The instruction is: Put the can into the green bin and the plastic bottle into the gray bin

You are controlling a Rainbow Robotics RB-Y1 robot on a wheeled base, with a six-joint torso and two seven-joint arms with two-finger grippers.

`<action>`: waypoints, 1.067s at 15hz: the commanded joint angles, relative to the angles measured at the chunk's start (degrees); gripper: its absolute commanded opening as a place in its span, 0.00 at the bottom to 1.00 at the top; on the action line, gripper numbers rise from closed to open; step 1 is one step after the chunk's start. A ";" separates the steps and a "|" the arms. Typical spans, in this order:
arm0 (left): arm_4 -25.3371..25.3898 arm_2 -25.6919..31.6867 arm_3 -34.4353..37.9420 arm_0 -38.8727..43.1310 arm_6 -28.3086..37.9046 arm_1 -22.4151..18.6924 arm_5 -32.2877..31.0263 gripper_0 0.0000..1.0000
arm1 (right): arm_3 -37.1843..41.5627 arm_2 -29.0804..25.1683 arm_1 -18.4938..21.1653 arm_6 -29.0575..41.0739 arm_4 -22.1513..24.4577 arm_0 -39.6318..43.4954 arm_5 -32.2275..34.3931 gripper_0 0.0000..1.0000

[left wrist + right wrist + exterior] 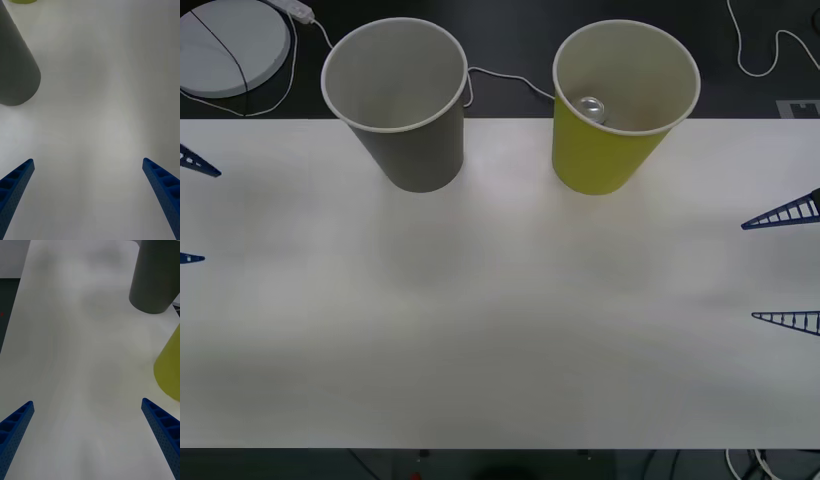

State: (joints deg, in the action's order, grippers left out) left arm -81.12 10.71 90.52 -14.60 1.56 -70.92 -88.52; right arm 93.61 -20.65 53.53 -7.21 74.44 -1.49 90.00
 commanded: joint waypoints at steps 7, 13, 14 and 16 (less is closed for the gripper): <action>3.51 5.29 3.96 8.63 -2.27 4.12 -1.48 1.00 | 0.00 0.00 0.00 0.00 0.00 0.00 0.00 1.00; 2.89 5.29 3.96 8.80 -3.06 5.09 -1.48 1.00 | 0.00 0.00 0.00 0.00 0.00 0.00 0.00 1.00; 2.28 5.29 3.96 8.80 -3.06 5.09 -1.48 1.00 | 0.00 0.00 0.00 0.00 0.00 0.00 0.00 1.00; 2.28 5.29 3.96 8.80 -3.06 5.09 -1.48 1.00 | 0.00 0.00 0.00 0.00 0.00 0.00 0.00 1.00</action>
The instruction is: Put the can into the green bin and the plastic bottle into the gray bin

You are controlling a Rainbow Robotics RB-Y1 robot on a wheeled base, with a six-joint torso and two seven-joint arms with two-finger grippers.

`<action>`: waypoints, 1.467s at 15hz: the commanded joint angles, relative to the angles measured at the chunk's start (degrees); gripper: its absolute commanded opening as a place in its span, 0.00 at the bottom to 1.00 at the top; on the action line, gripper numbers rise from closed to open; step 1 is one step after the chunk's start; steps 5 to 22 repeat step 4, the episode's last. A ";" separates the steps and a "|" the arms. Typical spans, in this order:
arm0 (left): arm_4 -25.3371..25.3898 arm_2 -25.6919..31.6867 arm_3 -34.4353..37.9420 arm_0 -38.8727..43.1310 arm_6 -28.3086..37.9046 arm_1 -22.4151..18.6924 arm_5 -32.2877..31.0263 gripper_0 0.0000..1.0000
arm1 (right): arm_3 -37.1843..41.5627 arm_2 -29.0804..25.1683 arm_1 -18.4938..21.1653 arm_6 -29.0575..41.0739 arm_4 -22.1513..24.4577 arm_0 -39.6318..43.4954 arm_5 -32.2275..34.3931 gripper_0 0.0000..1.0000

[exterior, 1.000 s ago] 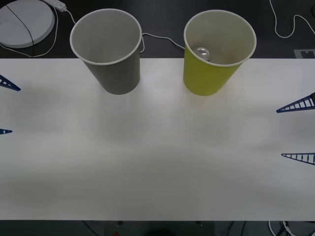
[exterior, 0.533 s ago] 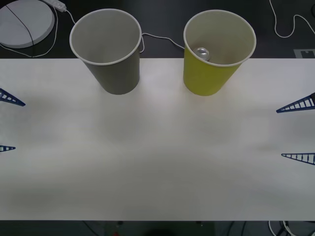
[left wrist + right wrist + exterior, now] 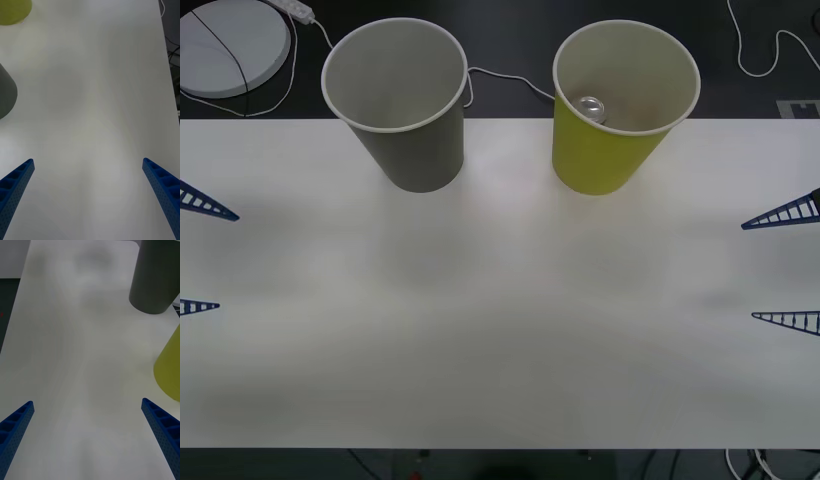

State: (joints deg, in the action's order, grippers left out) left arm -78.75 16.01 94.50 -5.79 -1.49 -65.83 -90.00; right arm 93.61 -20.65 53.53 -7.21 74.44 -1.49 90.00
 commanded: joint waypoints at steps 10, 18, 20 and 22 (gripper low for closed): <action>-0.09 -0.01 -0.02 -0.01 0.00 0.00 0.00 1.00 | 0.00 0.00 0.00 0.00 0.00 0.00 0.00 1.00; -0.09 -0.01 -0.02 -0.01 0.00 0.00 0.00 1.00 | 0.00 0.00 0.00 0.00 0.00 0.00 0.00 1.00; -0.09 -0.01 -0.02 -0.01 0.00 0.00 0.00 1.00 | 0.00 0.00 0.00 0.00 0.00 0.00 0.00 1.00; -0.09 -0.01 -0.02 -0.01 0.00 0.00 0.00 1.00 | 0.00 0.00 0.00 0.00 0.00 0.00 0.00 1.00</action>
